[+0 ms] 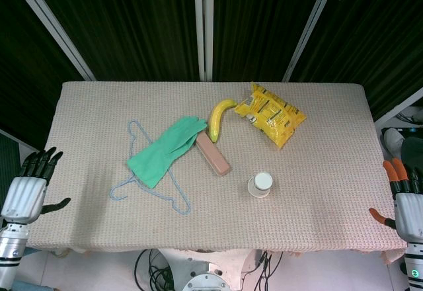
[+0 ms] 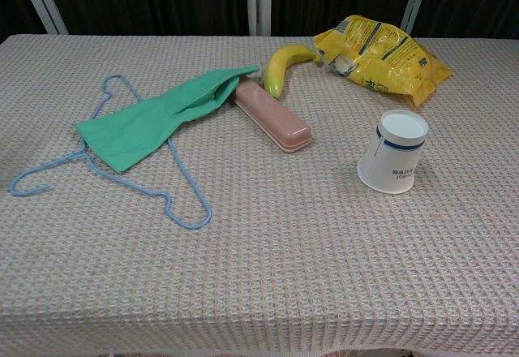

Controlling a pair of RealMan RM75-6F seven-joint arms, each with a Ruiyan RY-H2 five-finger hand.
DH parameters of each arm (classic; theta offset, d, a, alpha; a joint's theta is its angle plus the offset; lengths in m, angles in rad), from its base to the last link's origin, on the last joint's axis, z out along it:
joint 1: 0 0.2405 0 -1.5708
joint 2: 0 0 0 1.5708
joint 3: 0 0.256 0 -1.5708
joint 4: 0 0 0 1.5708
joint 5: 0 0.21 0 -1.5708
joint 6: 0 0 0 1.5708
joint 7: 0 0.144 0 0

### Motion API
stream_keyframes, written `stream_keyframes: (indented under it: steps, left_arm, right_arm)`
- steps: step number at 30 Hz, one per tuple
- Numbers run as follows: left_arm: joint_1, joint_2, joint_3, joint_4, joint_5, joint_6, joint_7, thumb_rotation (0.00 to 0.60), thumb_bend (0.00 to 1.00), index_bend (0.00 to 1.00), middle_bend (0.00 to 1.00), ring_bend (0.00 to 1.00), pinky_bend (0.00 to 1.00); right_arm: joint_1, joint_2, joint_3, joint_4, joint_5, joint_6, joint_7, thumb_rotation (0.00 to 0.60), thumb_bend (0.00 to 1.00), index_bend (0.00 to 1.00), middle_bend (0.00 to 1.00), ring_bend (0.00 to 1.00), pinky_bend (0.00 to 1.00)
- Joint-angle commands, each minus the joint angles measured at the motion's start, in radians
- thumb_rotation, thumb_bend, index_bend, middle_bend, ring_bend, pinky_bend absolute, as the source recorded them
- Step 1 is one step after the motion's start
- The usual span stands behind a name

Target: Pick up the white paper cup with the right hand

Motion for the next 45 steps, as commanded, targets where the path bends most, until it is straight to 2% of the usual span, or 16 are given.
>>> stream_keyframes:
  steps: [1, 13, 19, 23, 29, 33, 38, 45]
  left_arm:
    - [-0.001, 0.002, -0.002, -0.002, -0.005, -0.001, 0.002, 0.6, 0.06, 0.02, 0.0, 0.0, 0.0]
    - [-0.001, 0.007, -0.007, -0.003, -0.011, -0.001, -0.009, 0.6, 0.06, 0.02, 0.0, 0.0, 0.0]
    - [-0.002, 0.007, -0.007, -0.002, -0.011, -0.002, -0.009, 0.6, 0.06, 0.02, 0.0, 0.0, 0.0]
    - [-0.002, 0.008, -0.006, -0.01, 0.001, 0.004, 0.002, 0.6, 0.06, 0.02, 0.0, 0.0, 0.0]
    - [-0.001, 0.007, -0.004, -0.012, -0.002, 0.003, 0.008, 0.6, 0.06, 0.02, 0.0, 0.0, 0.0]
    - [-0.002, 0.008, -0.005, -0.01, -0.004, 0.001, 0.006, 0.6, 0.06, 0.02, 0.0, 0.0, 0.0]
    - [-0.002, 0.011, -0.007, -0.008, -0.008, 0.0, -0.002, 0.6, 0.06, 0.02, 0.0, 0.0, 0.0]
    - [-0.002, 0.013, -0.008, -0.006, -0.008, 0.0, -0.01, 0.6, 0.06, 0.02, 0.0, 0.0, 0.0]
  right_arm:
    - [0.004, -0.003, -0.001, -0.001, -0.001, -0.005, -0.008, 0.6, 0.0, 0.0, 0.0, 0.0, 0.0]
    - [0.034, -0.006, -0.009, -0.035, -0.054, -0.023, -0.083, 0.6, 0.0, 0.0, 0.0, 0.0, 0.0]
    - [0.109, 0.001, -0.016, -0.112, -0.153, -0.092, -0.278, 0.6, 0.0, 0.0, 0.0, 0.0, 0.0]
    - [0.195, -0.002, -0.01, -0.213, -0.173, -0.224, -0.443, 0.6, 0.0, 0.0, 0.0, 0.0, 0.0]
    - [0.328, -0.06, 0.041, -0.294, -0.059, -0.414, -0.702, 0.6, 0.0, 0.0, 0.0, 0.0, 0.0]
    - [0.404, -0.136, 0.071, -0.288, 0.065, -0.49, -0.841, 0.6, 0.0, 0.0, 0.0, 0.0, 0.0]
    - [0.494, -0.216, 0.084, -0.262, 0.221, -0.542, -0.986, 0.6, 0.0, 0.0, 0.0, 0.0, 0.0]
    - [0.576, -0.297, 0.057, -0.218, 0.334, -0.526, -1.117, 0.6, 0.0, 0.0, 0.01, 0.0, 0.0]
